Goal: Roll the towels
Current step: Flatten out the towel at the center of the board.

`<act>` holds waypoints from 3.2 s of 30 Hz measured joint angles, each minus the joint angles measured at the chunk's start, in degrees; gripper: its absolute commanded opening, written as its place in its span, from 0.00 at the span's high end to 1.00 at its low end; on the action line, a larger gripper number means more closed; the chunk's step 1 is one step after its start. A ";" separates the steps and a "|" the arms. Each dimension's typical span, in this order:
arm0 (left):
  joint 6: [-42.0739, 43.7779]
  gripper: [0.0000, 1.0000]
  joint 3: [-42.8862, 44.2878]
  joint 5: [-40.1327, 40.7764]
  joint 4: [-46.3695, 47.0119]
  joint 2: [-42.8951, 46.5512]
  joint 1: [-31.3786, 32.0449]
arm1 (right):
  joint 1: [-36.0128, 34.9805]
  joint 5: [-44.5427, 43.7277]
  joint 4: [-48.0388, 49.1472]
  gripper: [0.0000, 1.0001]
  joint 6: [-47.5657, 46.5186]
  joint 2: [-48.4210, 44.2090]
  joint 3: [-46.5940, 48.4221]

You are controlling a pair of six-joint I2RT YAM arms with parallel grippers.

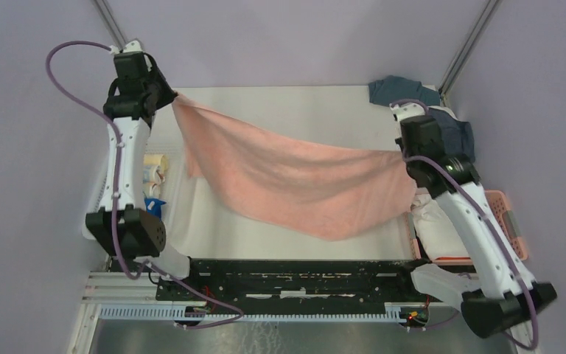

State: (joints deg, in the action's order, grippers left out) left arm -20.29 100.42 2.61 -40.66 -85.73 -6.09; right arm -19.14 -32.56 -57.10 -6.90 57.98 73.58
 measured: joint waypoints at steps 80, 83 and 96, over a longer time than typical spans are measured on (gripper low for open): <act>-5.03 0.97 31.23 -19.85 9.57 -58.66 2.78 | 23.02 11.56 21.51 1.00 -0.39 51.01 16.83; -5.79 0.97 31.32 -20.90 12.04 -58.53 2.16 | 22.95 12.24 21.62 1.00 -0.79 50.84 17.05; -7.98 0.97 19.89 -23.63 19.28 -37.70 -1.90 | 22.86 23.17 25.79 1.00 0.17 27.08 6.62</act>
State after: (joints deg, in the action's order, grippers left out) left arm -28.27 120.31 -21.02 -21.39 -123.44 -7.99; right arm 3.73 -9.39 -31.31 -6.72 85.06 80.20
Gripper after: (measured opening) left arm 0.059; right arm 0.015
